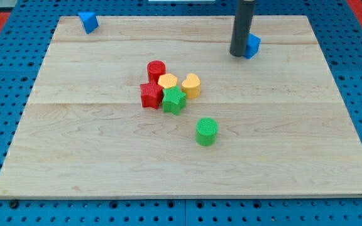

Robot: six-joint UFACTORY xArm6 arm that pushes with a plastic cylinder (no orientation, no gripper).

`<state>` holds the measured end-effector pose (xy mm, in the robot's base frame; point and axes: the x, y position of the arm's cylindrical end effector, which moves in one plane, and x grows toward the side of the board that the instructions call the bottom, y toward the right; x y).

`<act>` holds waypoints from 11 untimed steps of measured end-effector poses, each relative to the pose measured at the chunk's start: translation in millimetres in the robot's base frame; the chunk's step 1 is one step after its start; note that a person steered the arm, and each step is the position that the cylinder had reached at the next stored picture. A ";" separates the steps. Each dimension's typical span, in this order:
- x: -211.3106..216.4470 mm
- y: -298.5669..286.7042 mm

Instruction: Slide the blue cube slightly to the top

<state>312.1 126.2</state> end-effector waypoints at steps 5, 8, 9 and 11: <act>-4.0 39.5; -29.1 33.8; -18.6 32.7; -62.1 118.7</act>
